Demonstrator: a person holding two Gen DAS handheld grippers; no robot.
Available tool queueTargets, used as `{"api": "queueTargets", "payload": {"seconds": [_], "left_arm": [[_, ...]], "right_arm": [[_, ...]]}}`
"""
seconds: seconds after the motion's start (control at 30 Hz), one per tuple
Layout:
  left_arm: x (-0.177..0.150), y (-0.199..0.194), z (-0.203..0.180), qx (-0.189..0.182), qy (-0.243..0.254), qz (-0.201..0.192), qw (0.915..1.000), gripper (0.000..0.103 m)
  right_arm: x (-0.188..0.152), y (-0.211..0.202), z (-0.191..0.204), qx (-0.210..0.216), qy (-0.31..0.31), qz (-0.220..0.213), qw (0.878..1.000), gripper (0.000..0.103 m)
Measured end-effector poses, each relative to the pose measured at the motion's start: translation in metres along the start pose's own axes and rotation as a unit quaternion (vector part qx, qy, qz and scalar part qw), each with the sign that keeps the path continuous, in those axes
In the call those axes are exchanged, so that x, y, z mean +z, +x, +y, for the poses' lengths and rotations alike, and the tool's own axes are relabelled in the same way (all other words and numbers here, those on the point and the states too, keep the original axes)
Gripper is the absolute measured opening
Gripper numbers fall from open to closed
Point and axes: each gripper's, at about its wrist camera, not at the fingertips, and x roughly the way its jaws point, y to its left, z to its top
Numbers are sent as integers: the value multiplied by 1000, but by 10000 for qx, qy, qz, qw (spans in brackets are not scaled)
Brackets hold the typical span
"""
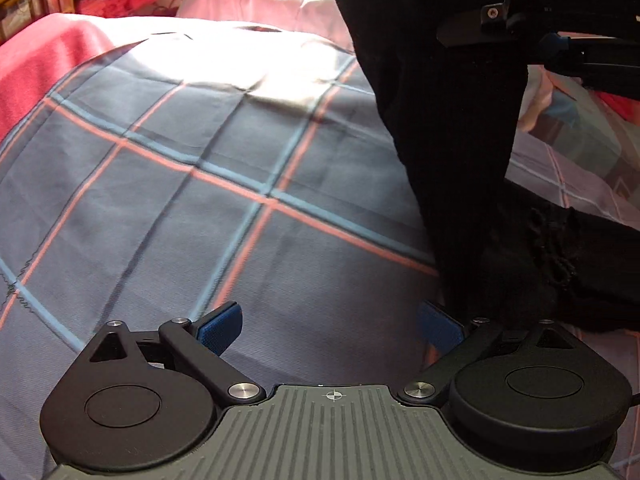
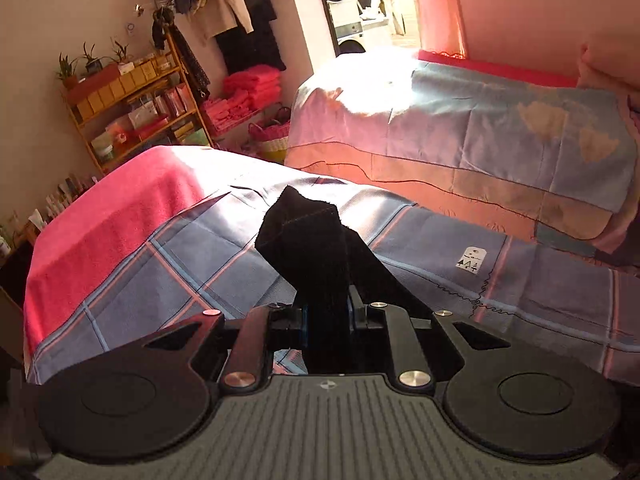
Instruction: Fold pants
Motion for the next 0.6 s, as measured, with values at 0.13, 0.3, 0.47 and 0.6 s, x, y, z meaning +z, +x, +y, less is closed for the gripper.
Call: {"api": "queueTargets", "payload": {"seconds": [0.13, 0.3, 0.47, 0.6], "left_arm": [[11, 15, -60, -252, 487, -47, 9985, 103], [24, 48, -107, -130, 838, 179, 9962, 103], [13, 50, -126, -528, 1391, 281, 9885, 103], [2, 38, -119, -1038, 1734, 492, 9781, 103]], "right_arm": [[2, -47, -40, -176, 398, -333, 9985, 20], [-9, -107, -91, -577, 591, -726, 9939, 19], [-75, -141, -177, -1252, 1288, -749, 9809, 21], [-147, -130, -250, -1897, 2595, 45, 9469, 31]]}}
